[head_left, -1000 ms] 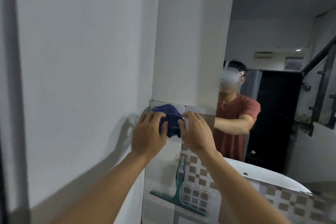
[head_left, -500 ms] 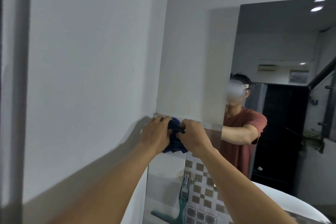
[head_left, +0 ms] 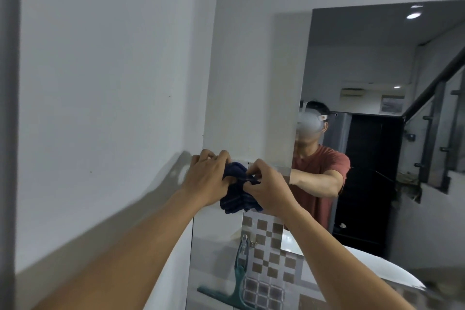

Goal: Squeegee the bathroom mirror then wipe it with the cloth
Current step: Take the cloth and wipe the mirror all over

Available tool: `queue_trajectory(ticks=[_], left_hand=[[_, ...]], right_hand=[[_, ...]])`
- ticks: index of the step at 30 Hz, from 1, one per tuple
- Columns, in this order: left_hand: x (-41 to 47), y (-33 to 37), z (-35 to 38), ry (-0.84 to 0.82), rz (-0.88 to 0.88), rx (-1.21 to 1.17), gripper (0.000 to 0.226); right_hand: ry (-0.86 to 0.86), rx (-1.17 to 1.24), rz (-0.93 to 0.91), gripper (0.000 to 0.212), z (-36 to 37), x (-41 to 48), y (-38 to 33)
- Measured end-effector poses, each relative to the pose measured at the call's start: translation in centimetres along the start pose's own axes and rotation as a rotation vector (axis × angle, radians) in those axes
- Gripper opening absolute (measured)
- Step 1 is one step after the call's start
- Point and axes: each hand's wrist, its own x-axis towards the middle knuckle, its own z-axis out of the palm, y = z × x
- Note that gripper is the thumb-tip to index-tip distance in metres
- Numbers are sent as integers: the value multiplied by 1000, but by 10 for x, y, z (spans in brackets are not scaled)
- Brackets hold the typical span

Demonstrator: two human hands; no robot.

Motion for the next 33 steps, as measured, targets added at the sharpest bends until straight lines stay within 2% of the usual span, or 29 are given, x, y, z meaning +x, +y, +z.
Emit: queue_trajectory(ticks=[4, 9, 13, 15, 17, 20, 23, 26, 29, 33], left_hand=[[-4, 18, -18, 1, 79, -85, 27], [-1, 45, -42, -62, 79, -288, 33], [9, 70, -57, -137, 44, -482, 51], [14, 84, -64, -166, 57, -527, 54], [20, 100, -70, -181, 85, -529, 46], [30, 120, -76, -249, 112, -546, 27], [42, 141, -82, -318, 135, -622, 16], [54, 161, -85, -343, 104, -735, 10], [70, 181, -84, -291, 74, -740, 11], [103, 206, -94, -188, 52, -743, 11]], right_hand=[[-91, 195, 56, 31, -18, -6, -4], [-43, 421, 109, 26, -49, -17, -6], [-55, 664, 161, 36, -83, -31, -9], [-57, 690, 188, 33, -101, -41, -13], [-38, 688, 196, 23, -121, -49, -12], [47, 643, 243, 22, -149, -59, -10], [166, 334, 203, 28, -172, -63, -3], [238, 91, 225, 45, -192, -57, 17], [384, 34, 193, 20, -205, -59, 2], [661, -68, 135, 15, -208, -55, -3]])
